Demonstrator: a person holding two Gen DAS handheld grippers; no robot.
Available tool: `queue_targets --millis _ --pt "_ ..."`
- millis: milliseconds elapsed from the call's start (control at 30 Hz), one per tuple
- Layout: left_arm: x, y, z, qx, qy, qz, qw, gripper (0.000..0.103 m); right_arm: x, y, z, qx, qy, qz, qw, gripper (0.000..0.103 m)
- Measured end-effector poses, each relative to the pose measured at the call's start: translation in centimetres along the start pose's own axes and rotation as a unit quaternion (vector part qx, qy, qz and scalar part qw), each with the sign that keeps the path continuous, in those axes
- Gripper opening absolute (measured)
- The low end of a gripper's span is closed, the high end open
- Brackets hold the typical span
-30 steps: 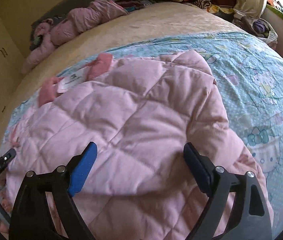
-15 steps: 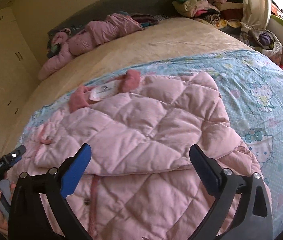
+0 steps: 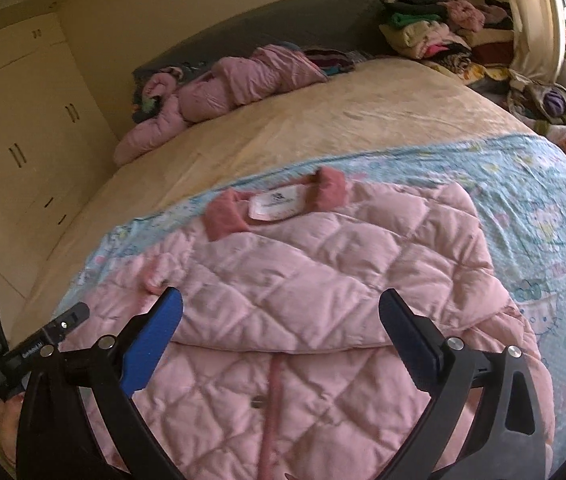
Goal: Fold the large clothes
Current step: 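Move the left gripper to the other sleeve's cuff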
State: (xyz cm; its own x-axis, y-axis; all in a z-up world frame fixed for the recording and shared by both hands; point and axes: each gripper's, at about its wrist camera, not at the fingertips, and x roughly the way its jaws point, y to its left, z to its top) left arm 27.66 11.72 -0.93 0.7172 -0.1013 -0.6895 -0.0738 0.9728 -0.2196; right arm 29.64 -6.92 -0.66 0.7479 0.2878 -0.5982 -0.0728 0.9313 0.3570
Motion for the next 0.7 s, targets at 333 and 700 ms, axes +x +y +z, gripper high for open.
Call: queue_targets --millis 333,700 --pt "-5.1 3.4 0.7 -0.005 -0.019 0.03 0.9994 0.094 -1.5 6.0 1.0 -0.022 -0.015 0.052 0.998 0.098" --pt "-9.4 8.2 0.4 -0.026 -0.035 0.068 0.9968 0.094 -2.5 12.2 1.4 -0.051 -0.022 0.087 0.995 0.098"
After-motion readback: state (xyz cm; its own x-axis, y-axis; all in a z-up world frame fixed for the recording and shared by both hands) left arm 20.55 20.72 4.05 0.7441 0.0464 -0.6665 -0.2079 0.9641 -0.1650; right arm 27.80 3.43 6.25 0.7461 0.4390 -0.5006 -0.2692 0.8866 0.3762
